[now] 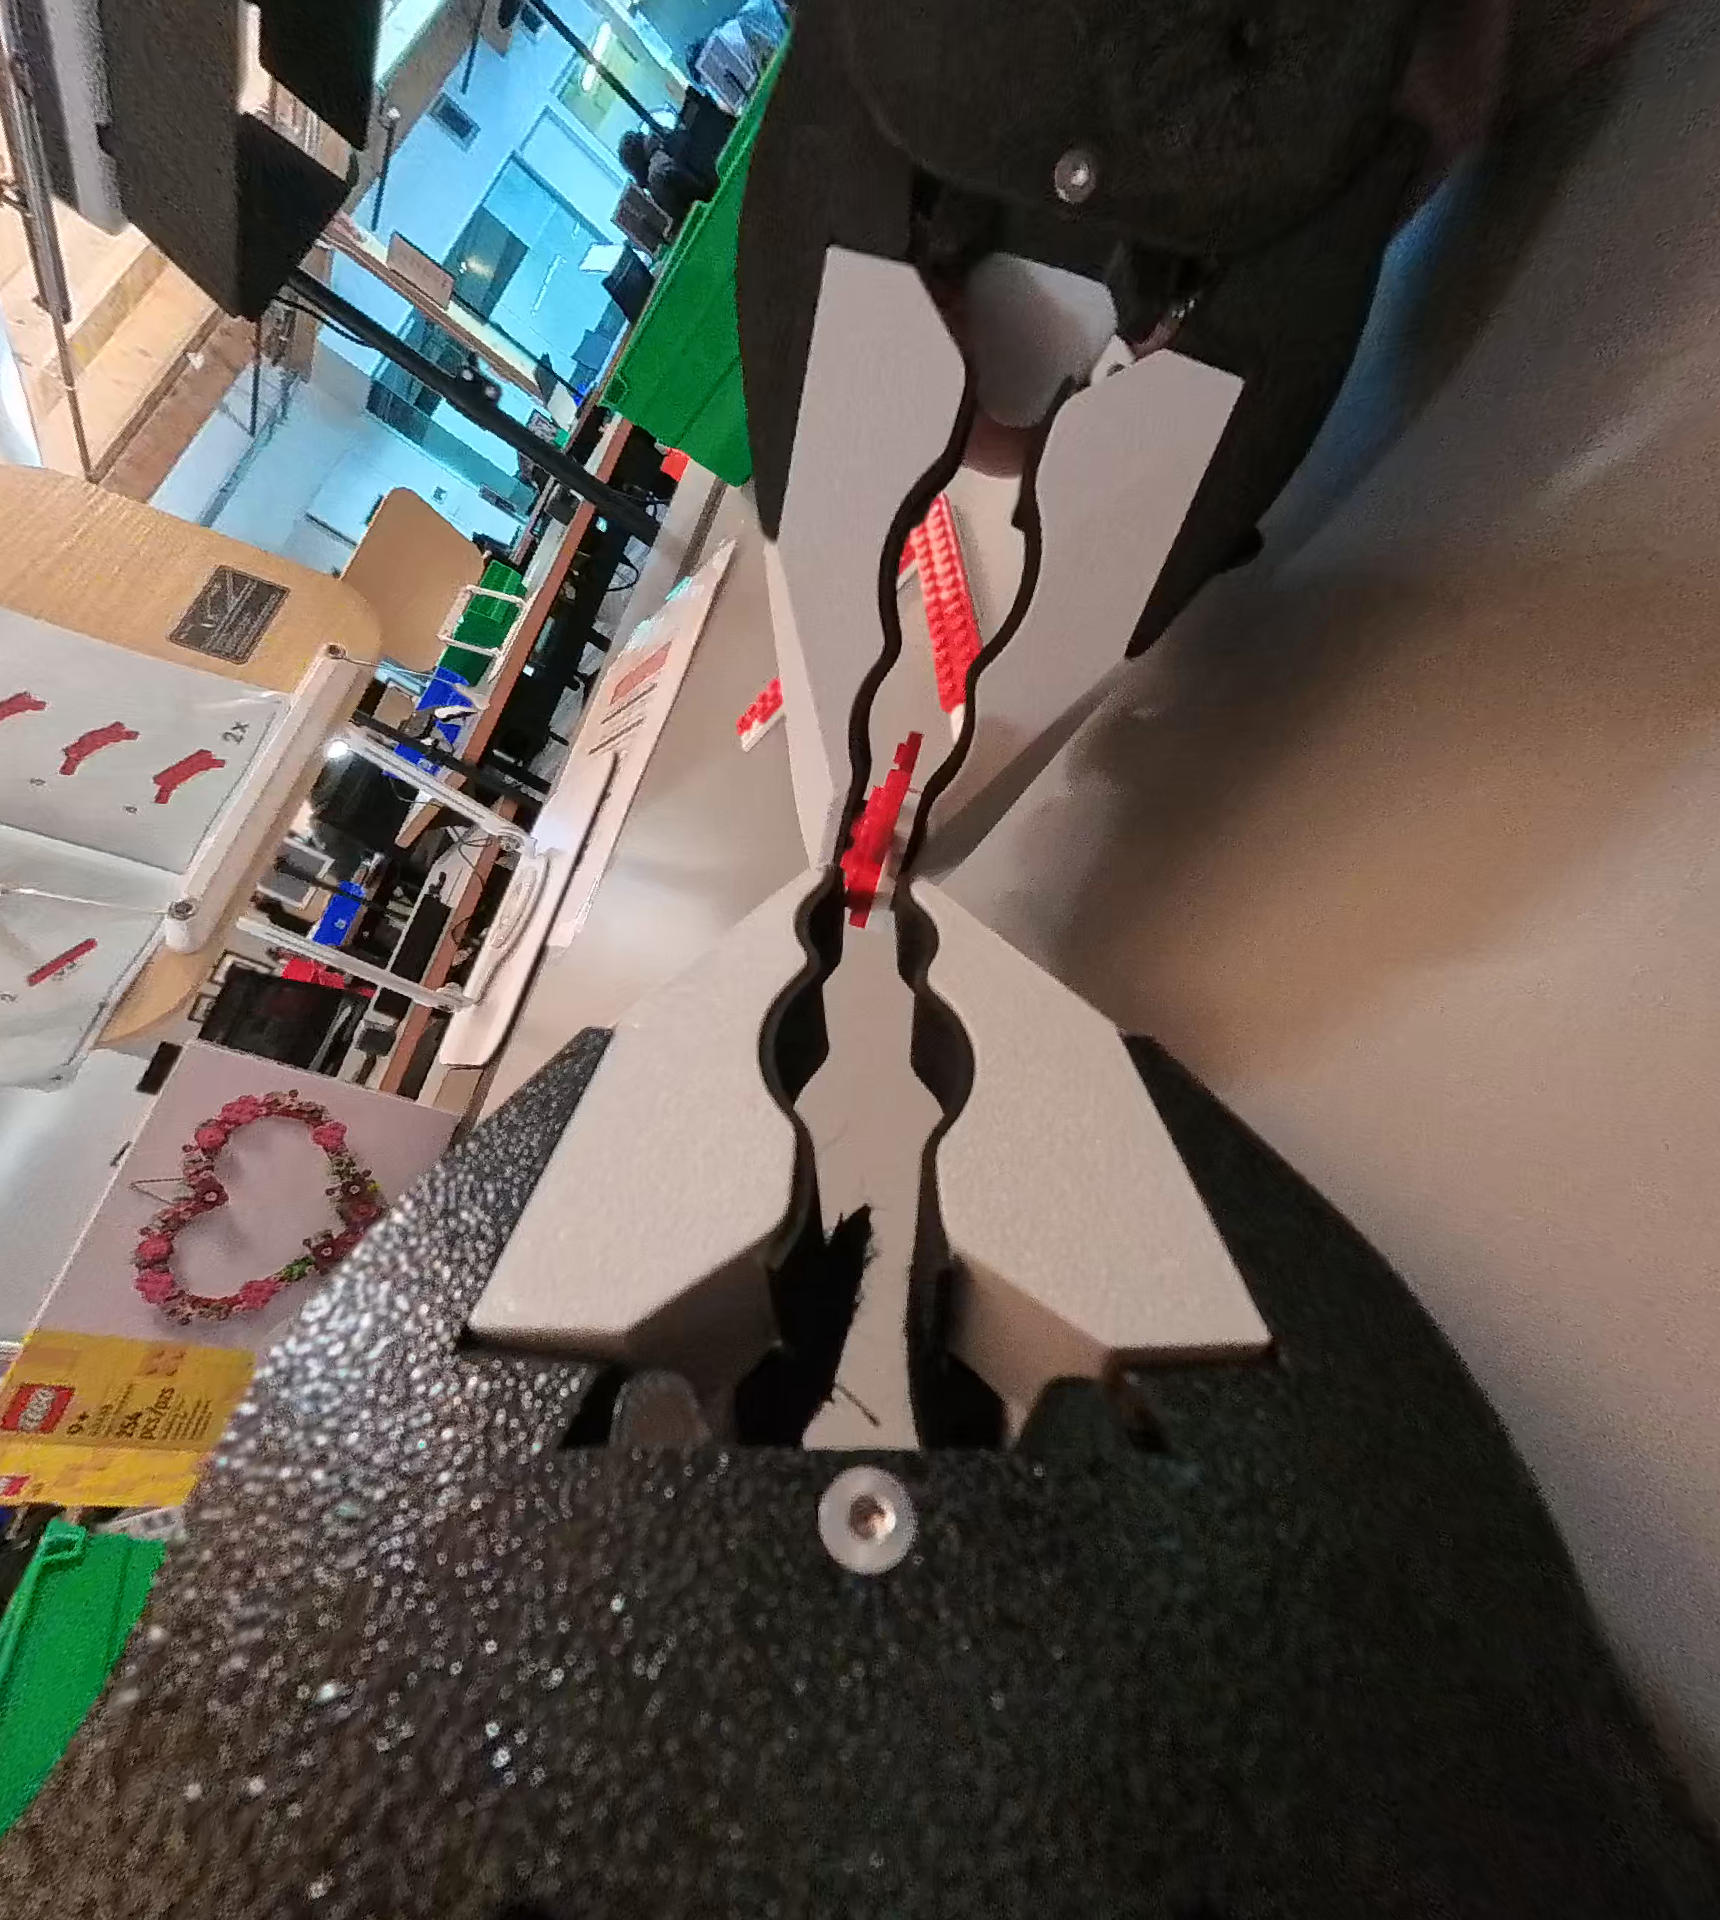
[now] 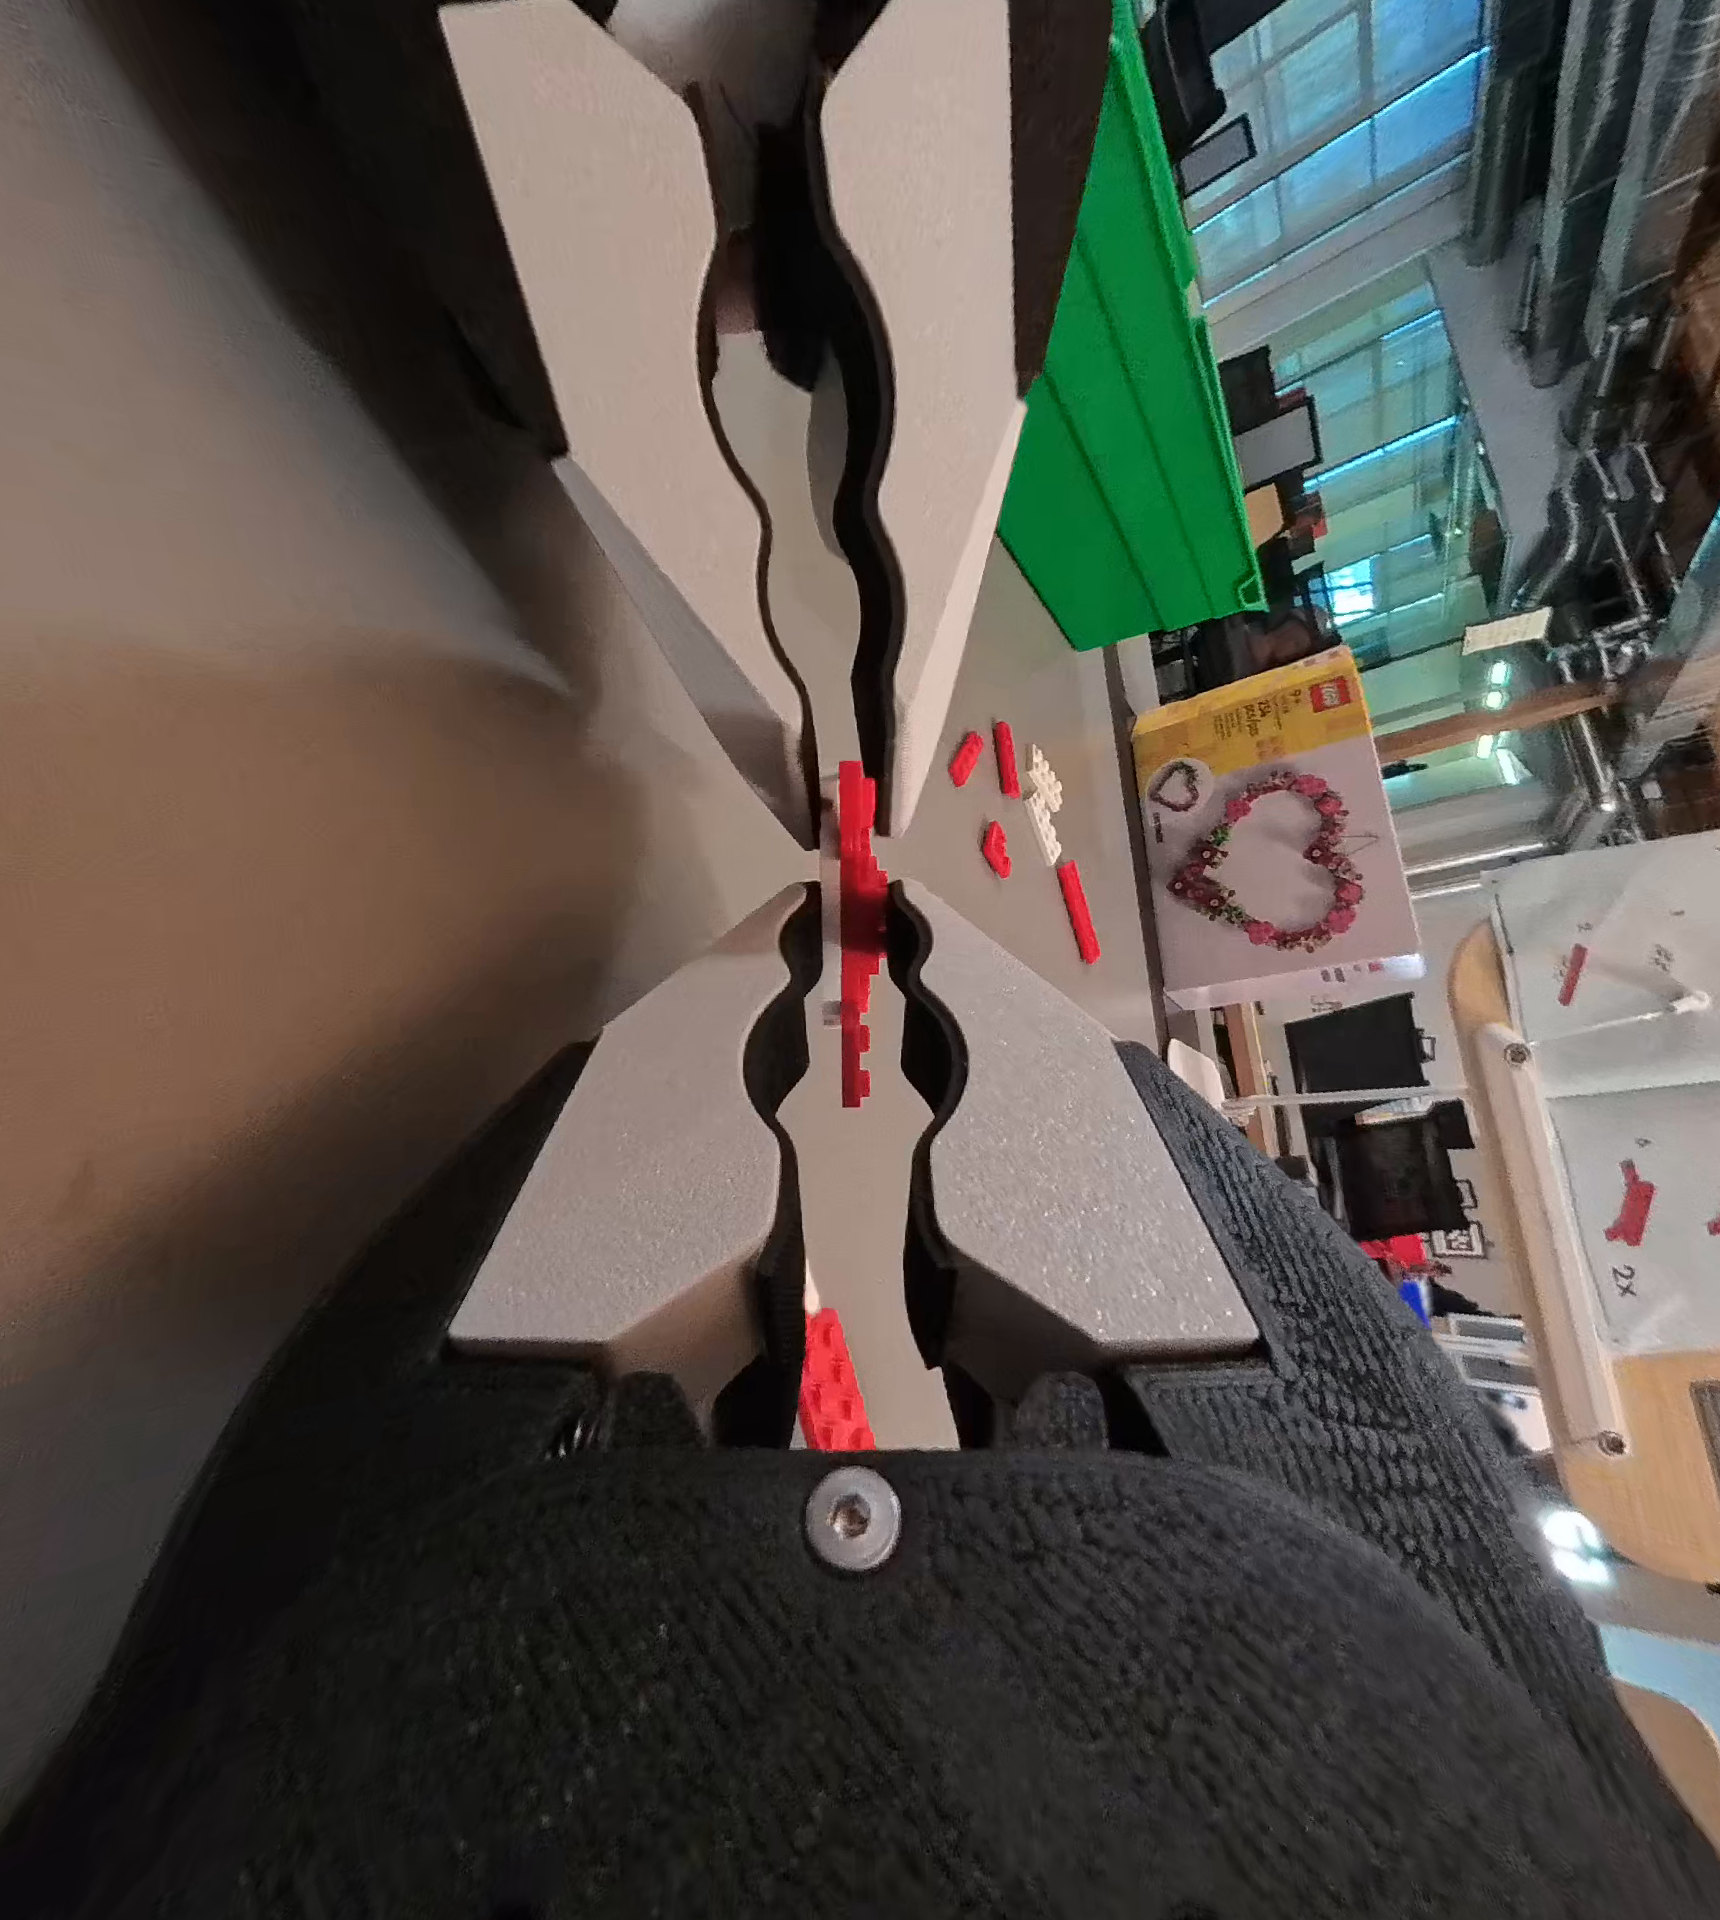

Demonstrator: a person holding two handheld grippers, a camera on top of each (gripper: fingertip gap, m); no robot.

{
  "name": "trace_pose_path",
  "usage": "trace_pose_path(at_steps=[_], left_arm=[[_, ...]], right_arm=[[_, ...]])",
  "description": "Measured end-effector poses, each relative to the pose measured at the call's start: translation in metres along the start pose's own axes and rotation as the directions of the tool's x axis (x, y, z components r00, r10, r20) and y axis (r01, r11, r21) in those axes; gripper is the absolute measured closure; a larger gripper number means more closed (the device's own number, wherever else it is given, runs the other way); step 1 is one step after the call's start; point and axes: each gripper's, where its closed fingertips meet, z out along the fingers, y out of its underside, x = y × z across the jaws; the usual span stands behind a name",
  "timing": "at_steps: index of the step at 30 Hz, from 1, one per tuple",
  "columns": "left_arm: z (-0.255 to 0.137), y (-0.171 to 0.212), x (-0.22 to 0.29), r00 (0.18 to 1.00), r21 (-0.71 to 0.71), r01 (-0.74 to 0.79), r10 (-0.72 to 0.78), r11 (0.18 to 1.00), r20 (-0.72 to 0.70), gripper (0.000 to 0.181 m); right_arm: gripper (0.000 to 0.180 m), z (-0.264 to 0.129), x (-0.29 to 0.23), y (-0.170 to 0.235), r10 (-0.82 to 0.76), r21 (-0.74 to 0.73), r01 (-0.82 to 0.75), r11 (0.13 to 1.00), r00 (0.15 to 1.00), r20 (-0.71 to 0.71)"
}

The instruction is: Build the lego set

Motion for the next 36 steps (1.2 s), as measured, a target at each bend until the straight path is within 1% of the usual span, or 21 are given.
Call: trace_pose_path(at_steps=[5,7,11,13,15,19,21,22,24,26,27,29,32,34,36], left_arm=[[-0.005,0.001,-0.012,0.993,0.013,0.111,-0.112,0.994,0.040,0.172],[-0.007,0.004,-0.017,0.989,0.012,0.134,-0.134,0.991,0.057,0.172],[-0.011,0.021,-0.027,0.979,-0.043,0.183,-0.178,0.982,0.099,0.171],[-0.014,0.032,-0.034,0.958,-0.079,0.270,-0.260,0.960,0.117,0.164],[-0.018,0.040,-0.043,0.940,-0.088,0.318,-0.302,0.944,0.159,0.158],[-0.027,0.052,-0.067,0.907,-0.099,0.330,-0.285,0.939,0.311,0.162],[-0.029,0.062,-0.072,0.890,-0.131,0.352,-0.288,0.927,0.353,0.165],[-0.027,0.062,-0.068,0.891,-0.127,0.376,-0.320,0.918,0.321,0.164],[-0.022,0.050,-0.055,0.889,-0.069,0.427,-0.404,0.902,0.216,0.160],[-0.019,0.040,-0.050,0.880,-0.034,0.460,-0.450,0.887,0.155,0.150],[-0.018,0.036,-0.049,0.871,-0.025,0.479,-0.471,0.878,0.139,0.148],[-0.016,0.030,-0.050,0.813,0.013,0.575,-0.573,0.818,0.109,0.146],[-0.017,0.022,-0.061,0.691,0.089,0.714,-0.719,0.695,0.074,0.145],[-0.018,0.018,-0.063,0.627,0.118,0.772,-0.779,0.625,0.029,0.141],[-0.018,0.020,-0.067,0.572,0.135,0.811,-0.820,0.570,0.027,0.135]], right_arm=[[0.170,0.005,0.008,-0.005,0.107,0.021,-0.107,0.994,0.994,-0.017],[0.170,0.009,0.013,-0.007,0.117,0.026,-0.116,0.993,0.993,-0.026],[0.170,0.023,0.021,0.001,0.064,-0.041,-0.066,0.997,0.997,-0.051],[0.170,0.030,0.026,0.014,0.048,-0.100,-0.054,0.994,0.997,-0.062],[0.170,0.035,0.031,0.025,0.018,-0.151,-0.028,0.988,0.998,-0.067],[0.170,0.050,0.029,0.043,-0.083,-0.282,0.080,0.956,0.997,0.002],[0.169,0.056,0.028,0.047,-0.133,-0.318,0.133,0.939,0.991,0.022],[0.170,0.057,0.028,0.047,-0.155,-0.328,0.155,0.932,0.988,0.025],[0.170,0.058,0.029,0.045,-0.185,-0.328,0.179,0.928,0.983,0.013],[0.169,0.058,0.035,0.042,-0.209,-0.322,0.188,0.928,0.977,-0.034],[0.169,0.057,0.039,0.040,-0.230,-0.318,0.197,0.927,0.971,-0.070],[0.170,0.053,0.051,0.032,-0.300,-0.304,0.241,0.922,0.940,-0.165],[0.170,0.044,0.066,0.013,-0.408,-0.269,0.332,0.904,0.858,-0.313],[0.170,0.039,0.071,0.004,-0.443,-0.256,0.369,0.894,0.816,-0.372],[0.170,0.036,0.074,-0.001,-0.456,-0.249,0.384,0.889,0.793,-0.404]])
